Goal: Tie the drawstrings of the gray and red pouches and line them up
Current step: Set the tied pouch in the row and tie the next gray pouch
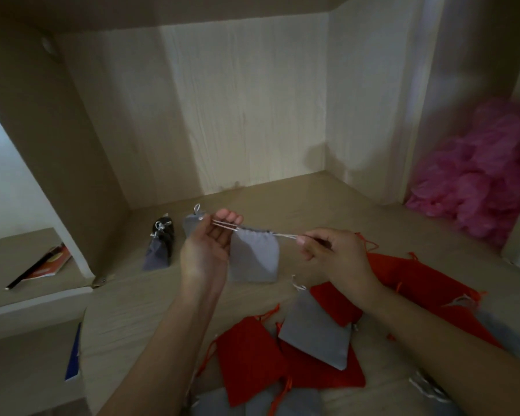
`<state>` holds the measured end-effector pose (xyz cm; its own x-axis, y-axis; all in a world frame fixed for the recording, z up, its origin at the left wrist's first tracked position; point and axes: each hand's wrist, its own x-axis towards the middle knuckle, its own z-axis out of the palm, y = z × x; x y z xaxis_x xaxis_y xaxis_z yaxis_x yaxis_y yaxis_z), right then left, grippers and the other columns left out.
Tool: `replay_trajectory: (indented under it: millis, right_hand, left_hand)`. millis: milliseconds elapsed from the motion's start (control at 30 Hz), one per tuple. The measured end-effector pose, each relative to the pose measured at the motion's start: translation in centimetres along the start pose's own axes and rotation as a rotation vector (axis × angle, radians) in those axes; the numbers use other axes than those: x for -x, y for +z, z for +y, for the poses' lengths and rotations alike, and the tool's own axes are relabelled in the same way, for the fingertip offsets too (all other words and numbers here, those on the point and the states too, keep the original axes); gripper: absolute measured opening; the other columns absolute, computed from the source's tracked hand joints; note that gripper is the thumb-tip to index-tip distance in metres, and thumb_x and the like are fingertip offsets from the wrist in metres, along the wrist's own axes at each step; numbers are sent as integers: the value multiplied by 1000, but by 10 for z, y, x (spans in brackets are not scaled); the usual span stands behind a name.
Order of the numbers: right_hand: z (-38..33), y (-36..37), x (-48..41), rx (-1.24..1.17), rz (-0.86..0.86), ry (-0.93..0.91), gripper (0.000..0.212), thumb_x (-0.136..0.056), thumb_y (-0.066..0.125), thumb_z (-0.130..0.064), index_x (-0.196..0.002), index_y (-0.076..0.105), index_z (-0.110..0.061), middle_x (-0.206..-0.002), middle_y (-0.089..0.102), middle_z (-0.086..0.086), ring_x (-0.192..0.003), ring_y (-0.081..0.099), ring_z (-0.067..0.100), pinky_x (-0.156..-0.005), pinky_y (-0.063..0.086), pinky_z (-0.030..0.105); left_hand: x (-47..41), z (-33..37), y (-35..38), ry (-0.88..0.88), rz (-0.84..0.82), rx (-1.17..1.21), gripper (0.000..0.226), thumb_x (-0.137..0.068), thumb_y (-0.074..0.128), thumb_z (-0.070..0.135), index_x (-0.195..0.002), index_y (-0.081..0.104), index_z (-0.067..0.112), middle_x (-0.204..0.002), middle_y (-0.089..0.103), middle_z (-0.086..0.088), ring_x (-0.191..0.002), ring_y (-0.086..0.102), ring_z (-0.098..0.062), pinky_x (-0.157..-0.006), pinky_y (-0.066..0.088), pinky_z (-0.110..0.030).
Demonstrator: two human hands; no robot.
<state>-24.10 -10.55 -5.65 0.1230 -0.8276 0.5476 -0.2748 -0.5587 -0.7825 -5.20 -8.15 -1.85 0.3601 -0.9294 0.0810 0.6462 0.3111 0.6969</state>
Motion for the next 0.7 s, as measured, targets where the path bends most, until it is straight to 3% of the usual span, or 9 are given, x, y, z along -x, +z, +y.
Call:
replay_trajectory:
  millis: [167,233,367,600,700]
  right_hand:
    - [4,-1,-1,245,2,-39,31,-96,52,-21,-67,51,-12,-56,48,-3,-60,48,13,-56,34,16]
    - [4,-2,-1,220,26,-12,36,-98,47,-18,-64,41,-11,-54,38,-3,-53,38,9,-54,30,17]
    - [7,-4,-4,103,23,76,40,-99,45,-20,-65,39,-1,-58,37,8,-56,35,13,-57,33,38]
    - [-7,0,2,20,24,16,41,-98,45,-17,-64,38,5,-60,35,8,-54,32,8,-53,28,21]
    - [-11,2,3,-19,84,-45,42,-99,43,-25,-66,37,0,-59,34,3,-55,33,6,-54,30,23]
  left_hand:
    - [-7,2,-8,11,16,-21,31,-101,35,20,-85,58,8,-67,70,2,-71,70,-13,-74,55,-23]
    - [-11,2,-14,30,35,-9,32,-102,34,19,-83,56,9,-65,68,3,-70,69,-12,-72,56,-23]
    - [-17,4,-23,58,69,55,33,-102,30,12,-74,47,12,-57,58,3,-61,61,-11,-65,55,-23]
    - [-20,9,-25,83,171,138,36,-101,31,7,-67,42,14,-42,46,7,-40,49,-6,-52,52,-19]
    - [-18,4,-25,65,138,176,33,-101,33,9,-70,43,14,-43,43,8,-39,45,-5,-52,52,-18]
